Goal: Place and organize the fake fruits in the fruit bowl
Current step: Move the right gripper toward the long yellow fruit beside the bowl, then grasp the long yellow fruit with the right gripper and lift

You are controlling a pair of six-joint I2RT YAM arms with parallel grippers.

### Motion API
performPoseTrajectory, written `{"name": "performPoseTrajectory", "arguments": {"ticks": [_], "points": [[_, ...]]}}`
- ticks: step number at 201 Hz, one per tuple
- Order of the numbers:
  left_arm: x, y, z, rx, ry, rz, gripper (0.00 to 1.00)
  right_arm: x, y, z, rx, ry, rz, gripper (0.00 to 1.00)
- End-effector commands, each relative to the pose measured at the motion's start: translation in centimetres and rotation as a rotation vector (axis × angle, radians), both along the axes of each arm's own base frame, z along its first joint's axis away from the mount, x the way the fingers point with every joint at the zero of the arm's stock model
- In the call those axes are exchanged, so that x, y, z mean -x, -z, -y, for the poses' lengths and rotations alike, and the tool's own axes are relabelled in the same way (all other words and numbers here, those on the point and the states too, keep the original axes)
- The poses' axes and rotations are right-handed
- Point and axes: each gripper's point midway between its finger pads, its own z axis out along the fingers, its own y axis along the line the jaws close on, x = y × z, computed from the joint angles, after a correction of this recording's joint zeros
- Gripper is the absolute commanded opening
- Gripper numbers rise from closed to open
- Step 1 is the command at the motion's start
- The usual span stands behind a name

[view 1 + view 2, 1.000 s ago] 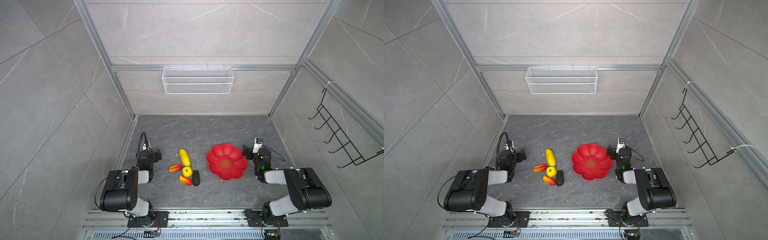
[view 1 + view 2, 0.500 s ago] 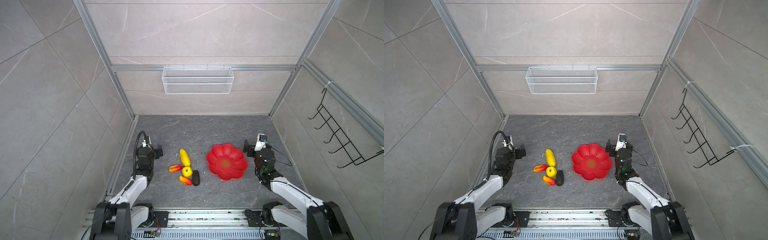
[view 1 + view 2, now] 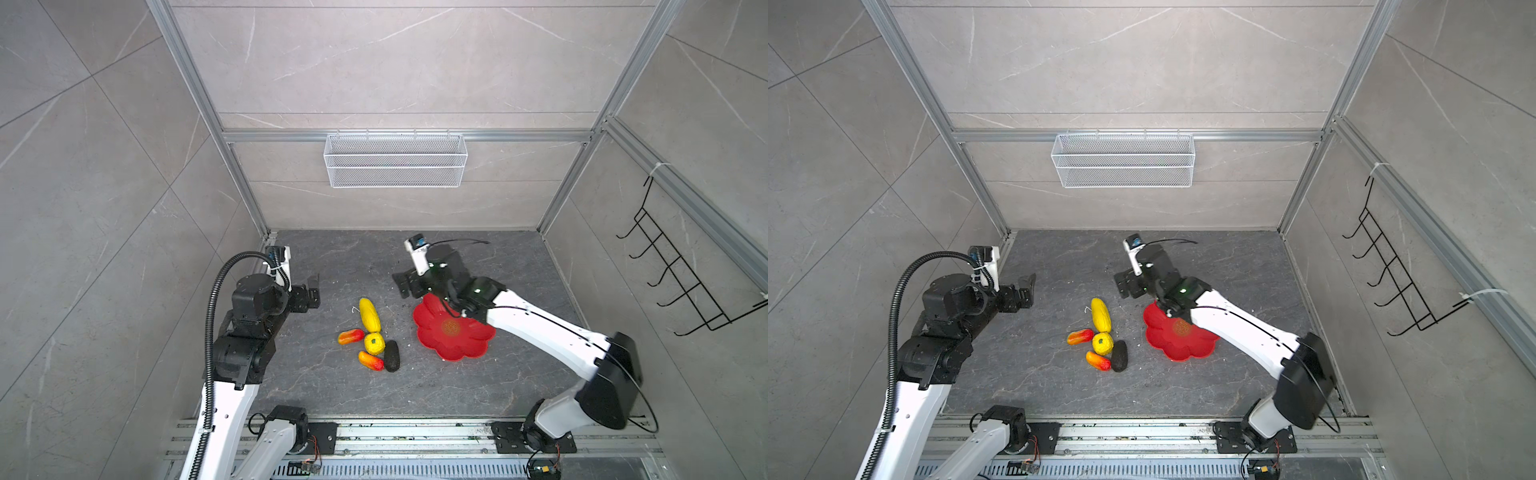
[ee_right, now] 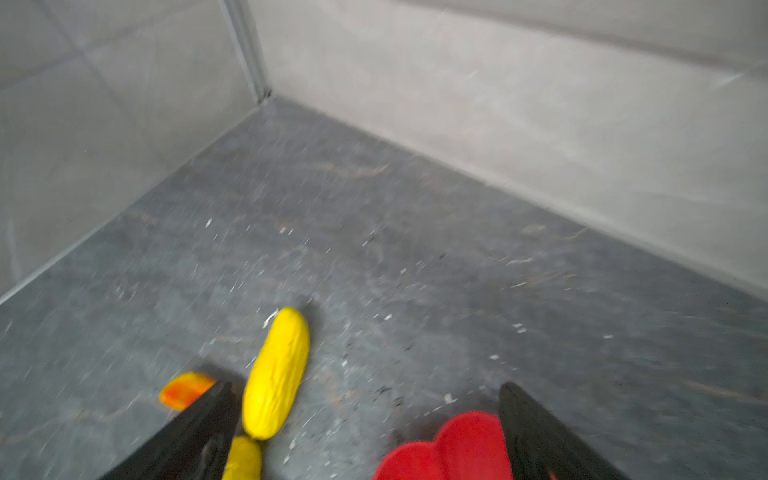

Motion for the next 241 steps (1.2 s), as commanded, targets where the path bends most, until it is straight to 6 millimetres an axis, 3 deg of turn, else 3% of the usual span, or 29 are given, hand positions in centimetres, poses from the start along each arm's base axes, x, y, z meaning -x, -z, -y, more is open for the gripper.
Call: {"name": "performPoseTrajectory", "arguments": {"ticks": [1,14,40,87,134,200,222,241], "points": [[2.0,4.6,1.8,-0.045,0.148,-0.182,1.0,1.6,4.4,-2.6,0.071,-0.035,-0.19,1.0],[2.2,5.7,2.1,-0.048,0.172,-0.227,1.0,1.6,6.0,-4.9,0.078,-0.057,-0.238,1.0],[2.3,6.8,2.4,-0.062,0.205,-0.255,1.0,1.1,9.2,-7.4,0.113,-0.059,-0.312,0.99],[2.6,6.7,3.0,-0.022,0.23,-0.223,1.0,-0.3,14.6,-8.8,0.181,-0.012,-0.396,1.0],[2.7,7.0,2.6,-0.019,0.206,-0.221,1.0,-1.0,17.9,-9.9,0.19,0.01,-0.443,0.95],[2.4,7.4,2.4,-0.013,0.195,-0.239,1.0,-1.1,20.1,-10.5,0.208,0.02,-0.489,0.68],[2.3,7.4,2.3,-0.013,0.19,-0.239,1.0,-1.2,19.9,-10.4,0.206,0.022,-0.488,0.62],[2.3,7.5,2.3,-0.014,0.191,-0.241,1.0,-1.4,18.6,-10.3,0.196,0.019,-0.466,0.54]]}}
